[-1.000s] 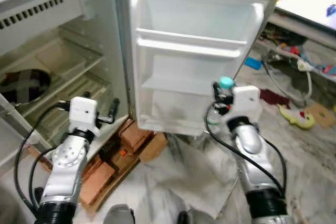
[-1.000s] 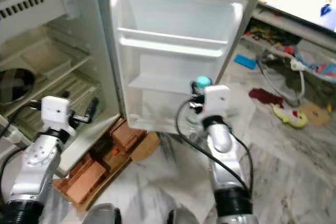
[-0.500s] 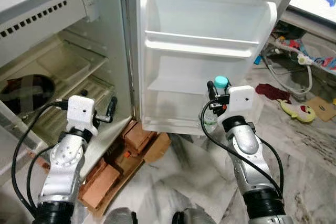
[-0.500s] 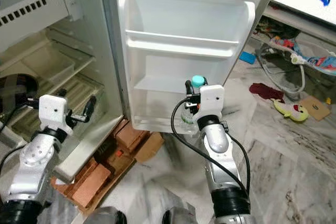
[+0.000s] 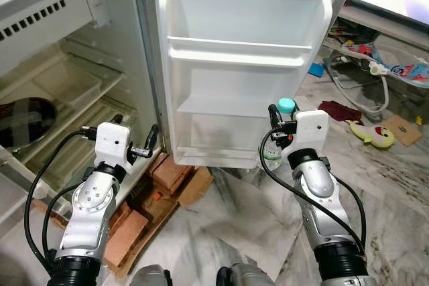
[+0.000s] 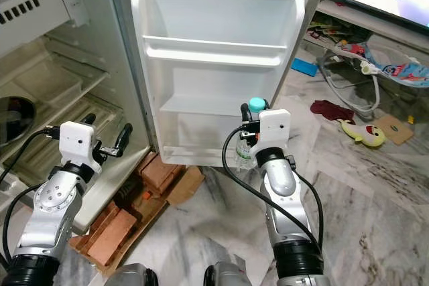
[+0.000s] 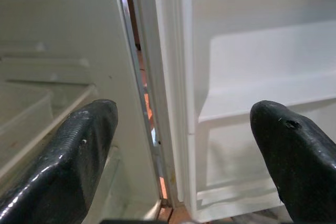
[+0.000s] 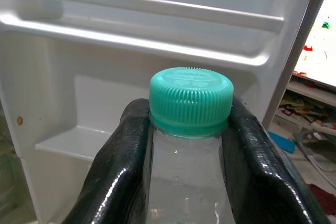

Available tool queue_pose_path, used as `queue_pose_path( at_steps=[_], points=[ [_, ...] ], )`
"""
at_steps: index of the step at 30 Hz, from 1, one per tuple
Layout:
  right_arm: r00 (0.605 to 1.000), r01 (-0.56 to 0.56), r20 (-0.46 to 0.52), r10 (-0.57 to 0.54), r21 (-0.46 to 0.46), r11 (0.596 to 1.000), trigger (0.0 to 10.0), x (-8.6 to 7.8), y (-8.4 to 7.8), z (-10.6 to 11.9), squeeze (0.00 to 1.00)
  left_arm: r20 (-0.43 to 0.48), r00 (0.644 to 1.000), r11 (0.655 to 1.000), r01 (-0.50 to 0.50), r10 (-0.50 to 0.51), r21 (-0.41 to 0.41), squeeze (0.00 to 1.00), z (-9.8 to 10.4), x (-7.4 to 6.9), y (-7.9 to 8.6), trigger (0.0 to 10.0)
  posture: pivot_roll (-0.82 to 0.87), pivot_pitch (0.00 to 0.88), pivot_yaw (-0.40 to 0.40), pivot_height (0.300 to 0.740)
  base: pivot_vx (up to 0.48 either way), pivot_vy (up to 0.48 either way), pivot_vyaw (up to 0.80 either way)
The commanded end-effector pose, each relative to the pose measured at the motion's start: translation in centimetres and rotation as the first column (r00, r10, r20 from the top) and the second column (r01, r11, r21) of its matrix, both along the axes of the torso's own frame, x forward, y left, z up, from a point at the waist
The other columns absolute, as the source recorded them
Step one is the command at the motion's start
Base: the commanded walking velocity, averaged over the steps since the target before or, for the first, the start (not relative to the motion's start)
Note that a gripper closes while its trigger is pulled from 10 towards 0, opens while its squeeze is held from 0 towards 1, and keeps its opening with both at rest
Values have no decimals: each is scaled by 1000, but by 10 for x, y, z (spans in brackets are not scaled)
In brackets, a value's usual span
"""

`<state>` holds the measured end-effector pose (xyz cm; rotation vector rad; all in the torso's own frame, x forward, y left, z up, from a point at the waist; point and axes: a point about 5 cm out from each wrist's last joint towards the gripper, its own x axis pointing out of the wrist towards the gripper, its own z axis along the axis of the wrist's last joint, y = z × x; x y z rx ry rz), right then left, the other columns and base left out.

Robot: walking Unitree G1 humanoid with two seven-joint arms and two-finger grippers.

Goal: Restocking fridge

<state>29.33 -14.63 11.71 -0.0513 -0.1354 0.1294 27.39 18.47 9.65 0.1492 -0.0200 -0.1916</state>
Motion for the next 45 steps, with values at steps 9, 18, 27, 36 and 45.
queue_pose_path(
  at_steps=[9, 18, 27, 36, 45],
  points=[
    [1000, 5, 25, -5, -9, 1000, 10000, 2, -3, 5, 0, 18, 1000, 1000, 15, -15, 4, 0, 4, 1, -1, 10000, 38, 66, -85, 740, 62, 0, 0],
    [1000, 2, 28, -2, -14, 1000, 10000, 1, -3, 5, 0, 18, 1000, 1000, 18, -18, 5, 0, 4, 0, -1, 10000, 40, 63, -85, 740, 98, 0, 0],
    [1000, 0, 23, 0, -12, 1000, 10000, -1, -3, 4, 0, 17, 1000, 1000, 24, -24, 2, 0, 4, 0, -1, 10000, 39, 65, -85, 740, 185, 0, 0],
    [1000, 16, 8, -16, -6, 1000, 10000, -21, -15, 2, 0, 2, 1000, 999, -18, 18, -26, 0, 4, -15, 9, 10000, 40, 66, -78, 740, 300, 0, 0],
    [1000, 18, -22, -18, -17, 1000, 10000, -36, -20, -5, 0, -29, 999, 999, -45, 44, -22, 0, -2, -31, 20, 10000, 40, 69, -78, 740, 300, 0, 0]
  ],
)
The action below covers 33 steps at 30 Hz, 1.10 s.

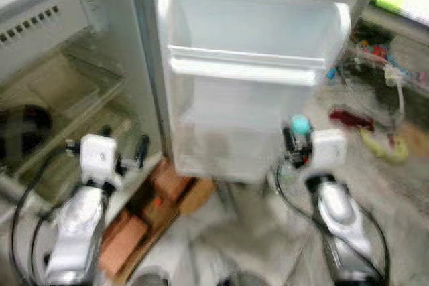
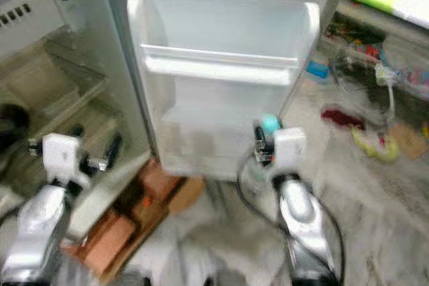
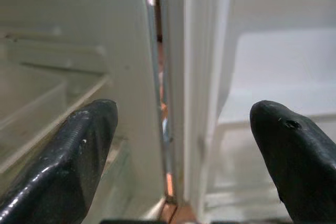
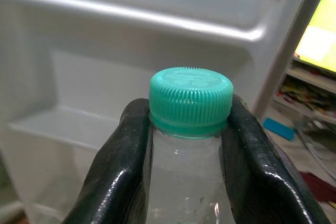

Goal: Restocking fridge

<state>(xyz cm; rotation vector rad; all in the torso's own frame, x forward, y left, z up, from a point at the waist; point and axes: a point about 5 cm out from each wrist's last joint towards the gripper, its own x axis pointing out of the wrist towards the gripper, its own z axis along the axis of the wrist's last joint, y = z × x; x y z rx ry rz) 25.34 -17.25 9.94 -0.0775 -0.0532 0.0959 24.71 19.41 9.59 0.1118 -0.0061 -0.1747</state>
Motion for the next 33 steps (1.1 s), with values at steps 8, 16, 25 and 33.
queue_pose_path(
  at_steps=[8, 16, 25, 33],
  points=[
    [999, -18, 37, 18, 11, 1000, 10000, 0, 3, 13, 0, -11, 999, 999, -37, 37, 21, 0, 4, -6, 14, 10000, 43, 65, -73, 740, 269, 0, 0],
    [1000, -4, 23, 3, 26, 1000, 10000, -3, 1, 10, 0, -39, 998, 999, -41, 42, 24, 0, -1, -11, 14, 10000, 44, 62, -68, 740, 0, 0, 0],
    [1000, 7, 24, -9, 55, 998, 10000, -1, 4, 10, 0, -45, 998, 998, -43, 45, 46, 0, 3, -8, 19, 10000, 52, 68, -38, 708, 0, 0, 0],
    [999, 11, 30, -13, 62, 998, 10000, 5, 7, 8, 0, -49, 999, 998, -14, 17, 64, 0, 3, -3, 14, 10000, 56, 67, -24, 658, 0, 0, 0]
  ],
)
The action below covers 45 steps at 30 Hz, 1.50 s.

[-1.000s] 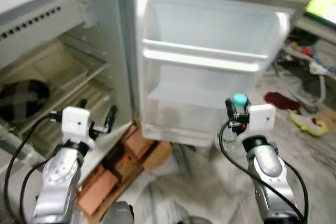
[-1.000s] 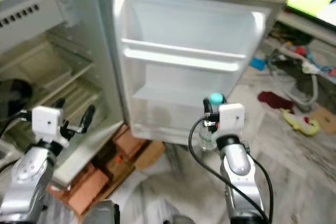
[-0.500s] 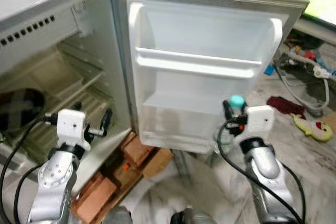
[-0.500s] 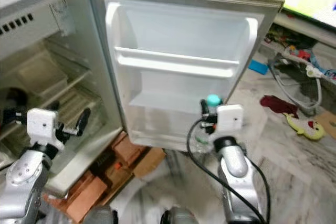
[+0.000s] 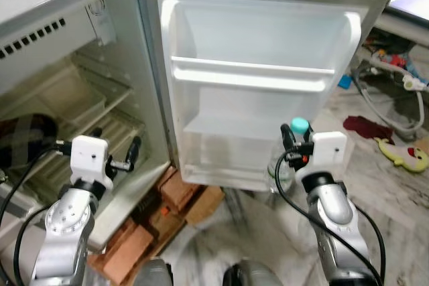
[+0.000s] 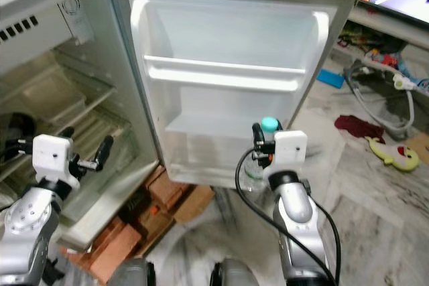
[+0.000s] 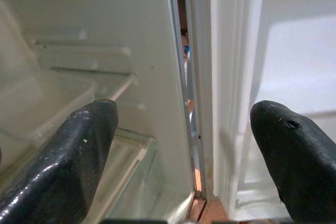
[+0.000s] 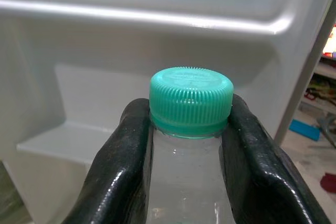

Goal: Restocking fridge

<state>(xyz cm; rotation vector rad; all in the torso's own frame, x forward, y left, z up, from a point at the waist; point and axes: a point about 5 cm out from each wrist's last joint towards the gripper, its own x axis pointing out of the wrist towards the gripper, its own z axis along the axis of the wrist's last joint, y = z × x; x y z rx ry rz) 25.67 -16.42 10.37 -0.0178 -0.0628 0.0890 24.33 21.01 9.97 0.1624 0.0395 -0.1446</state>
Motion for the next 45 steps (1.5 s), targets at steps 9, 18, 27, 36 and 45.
queue_pose_path(
  at_steps=[9, 18, 27, 36, 45],
  points=[
    [998, 33, 53, -33, 8, 999, 10000, 11, 0, 5, 0, 20, 998, 997, 56, -57, 47, 0, 6, 19, -8, 10000, 48, 37, 16, 658, 0, 0, 0],
    [997, 23, 77, -24, 6, 1000, 10000, 17, 8, 7, 0, 23, 997, 996, 68, -70, 50, 0, 5, 25, -12, 10000, 21, 41, 31, 658, 0, 0, 0],
    [997, 13, 82, -12, -6, 1000, 10000, 20, 7, 9, 0, 32, 994, 994, 101, -103, 41, 0, 1, 26, -26, 10000, 5, 63, -5, 658, 0, 0, 0],
    [997, -18, 82, 18, -5, 1000, 10000, 22, 13, 9, 0, 49, 994, 995, 94, -96, 35, 0, 2, 25, -22, 10000, 15, 81, -22, 658, 0, 0, 0],
    [996, -26, 82, 27, -8, 1000, 10000, 22, 15, 10, 0, 54, 993, 994, 101, -103, 31, 0, 2, 24, -22, 10000, 13, 94, -29, 658, 0, 0, 0]
  ],
)
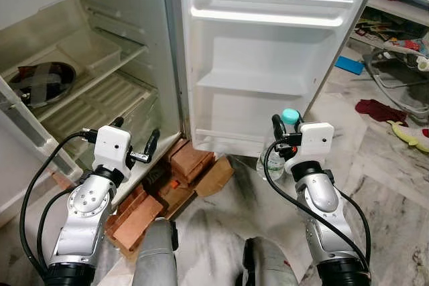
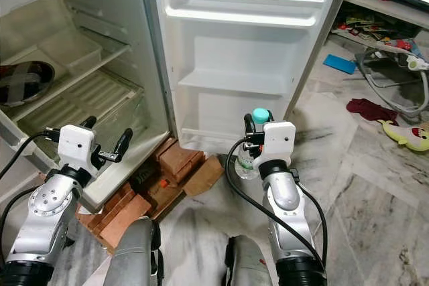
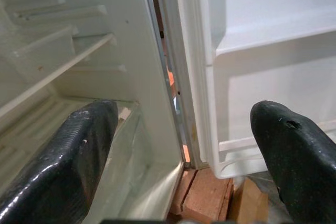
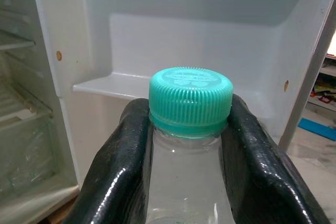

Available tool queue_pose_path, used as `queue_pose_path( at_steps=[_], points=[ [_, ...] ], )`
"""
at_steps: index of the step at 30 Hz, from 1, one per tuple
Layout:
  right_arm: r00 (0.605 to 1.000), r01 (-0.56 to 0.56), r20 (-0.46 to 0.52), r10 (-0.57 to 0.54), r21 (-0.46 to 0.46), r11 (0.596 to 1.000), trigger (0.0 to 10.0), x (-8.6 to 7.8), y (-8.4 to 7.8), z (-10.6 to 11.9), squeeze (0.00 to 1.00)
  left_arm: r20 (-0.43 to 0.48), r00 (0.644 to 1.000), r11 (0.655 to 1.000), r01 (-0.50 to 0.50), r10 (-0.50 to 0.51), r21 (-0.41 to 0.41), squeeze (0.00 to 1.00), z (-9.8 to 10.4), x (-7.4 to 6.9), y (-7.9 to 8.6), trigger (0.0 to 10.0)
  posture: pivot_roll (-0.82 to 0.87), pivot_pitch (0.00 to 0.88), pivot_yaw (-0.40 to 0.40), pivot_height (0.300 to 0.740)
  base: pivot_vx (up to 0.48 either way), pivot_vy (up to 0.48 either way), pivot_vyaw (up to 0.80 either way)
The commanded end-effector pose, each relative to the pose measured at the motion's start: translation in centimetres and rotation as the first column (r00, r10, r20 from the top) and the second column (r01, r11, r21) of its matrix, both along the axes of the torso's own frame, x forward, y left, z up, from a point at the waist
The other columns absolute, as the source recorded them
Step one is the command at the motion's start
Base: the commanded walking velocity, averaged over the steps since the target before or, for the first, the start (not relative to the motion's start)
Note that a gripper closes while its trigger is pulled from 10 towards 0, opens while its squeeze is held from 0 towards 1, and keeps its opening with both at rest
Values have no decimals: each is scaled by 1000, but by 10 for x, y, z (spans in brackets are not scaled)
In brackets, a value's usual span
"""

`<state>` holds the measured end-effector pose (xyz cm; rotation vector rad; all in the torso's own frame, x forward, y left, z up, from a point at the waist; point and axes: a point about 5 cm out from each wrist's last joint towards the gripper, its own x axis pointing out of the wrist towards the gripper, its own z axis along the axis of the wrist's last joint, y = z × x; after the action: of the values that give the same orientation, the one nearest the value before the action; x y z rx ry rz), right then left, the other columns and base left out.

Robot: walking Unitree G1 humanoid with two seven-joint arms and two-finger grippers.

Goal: Restocking fridge

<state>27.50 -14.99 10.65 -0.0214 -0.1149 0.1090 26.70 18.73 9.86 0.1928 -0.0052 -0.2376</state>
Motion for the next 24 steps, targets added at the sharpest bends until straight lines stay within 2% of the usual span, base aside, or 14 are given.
queue_pose_path(
  at_steps=[1, 12, 24],
  points=[
    [1000, -7, 31, 7, -5, 1000, 10000, 3, 1, 7, 0, 16, 1000, 1000, 7, -7, 1, 0, 3, 0, 0, 10000, 13, 94, -29, 658, 0, 0, 0],
    [999, -11, 34, 11, -11, 1000, 10000, 5, 0, 9, 0, 17, 1000, 1000, 25, -25, -11, 0, 3, -1, -5, 10000, 10, 100, -34, 658, 290, 0, 0],
    [999, -22, 31, 23, -20, 1000, 10000, 4, 1, 9, 0, 9, 1000, 1000, 24, -24, -16, 0, 1, -5, -4, 10000, 12, 111, -42, 658, 480, 0, 0]
  ],
)
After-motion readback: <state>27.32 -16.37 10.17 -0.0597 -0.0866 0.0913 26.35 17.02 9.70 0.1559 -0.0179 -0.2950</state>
